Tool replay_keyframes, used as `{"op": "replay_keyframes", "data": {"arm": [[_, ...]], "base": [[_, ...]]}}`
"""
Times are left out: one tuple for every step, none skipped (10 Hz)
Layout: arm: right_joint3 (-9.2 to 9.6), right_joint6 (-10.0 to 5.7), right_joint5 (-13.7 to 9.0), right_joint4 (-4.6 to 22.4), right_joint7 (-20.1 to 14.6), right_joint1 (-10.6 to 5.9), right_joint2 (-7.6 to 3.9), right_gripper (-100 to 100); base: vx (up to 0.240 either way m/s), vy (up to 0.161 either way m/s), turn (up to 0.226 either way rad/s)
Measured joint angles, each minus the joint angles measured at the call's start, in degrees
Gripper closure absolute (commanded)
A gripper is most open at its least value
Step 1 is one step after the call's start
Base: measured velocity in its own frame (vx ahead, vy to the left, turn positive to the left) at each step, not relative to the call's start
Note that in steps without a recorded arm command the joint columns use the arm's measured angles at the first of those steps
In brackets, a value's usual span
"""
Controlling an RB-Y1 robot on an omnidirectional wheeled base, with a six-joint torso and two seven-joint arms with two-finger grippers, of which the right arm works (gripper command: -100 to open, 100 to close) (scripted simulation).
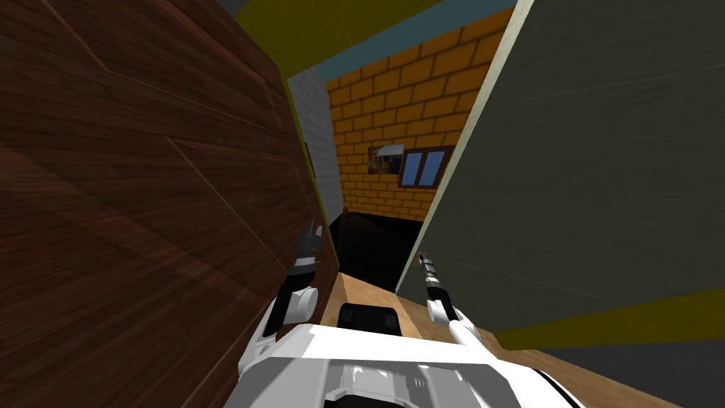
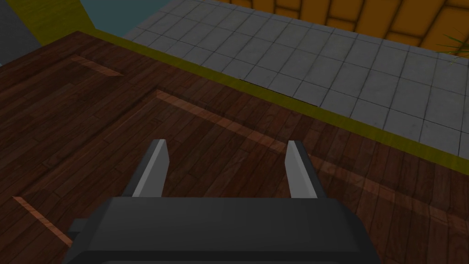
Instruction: Pull the door open
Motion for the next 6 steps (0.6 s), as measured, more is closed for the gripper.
{"op": "replay_keyframes", "data": {"arm": [[0.0,0.16,0.0,-0.04,0.06,0.0,0.01,100],[0.02,0.18,0.02,-0.08,0.09,-0.03,0.03,100],[0.04,0.19,0.03,-0.09,0.1,-0.04,0.05,100],[0.05,0.19,0.03,-0.09,0.1,-0.04,0.06,100],[0.04,0.2,0.03,-0.09,0.09,-0.04,0.06,100],[0.38,-0.03,0.25,0.11,-0.32,-0.07,-0.28,100]], "base": [[-0.011,-0.004,0.006],[0.0,0.0,0.0],[0.0,0.0,0.0],[0.0,0.0,0.0],[-0.102,-0.003,0.083],[-0.184,-0.046,0.091]]}}
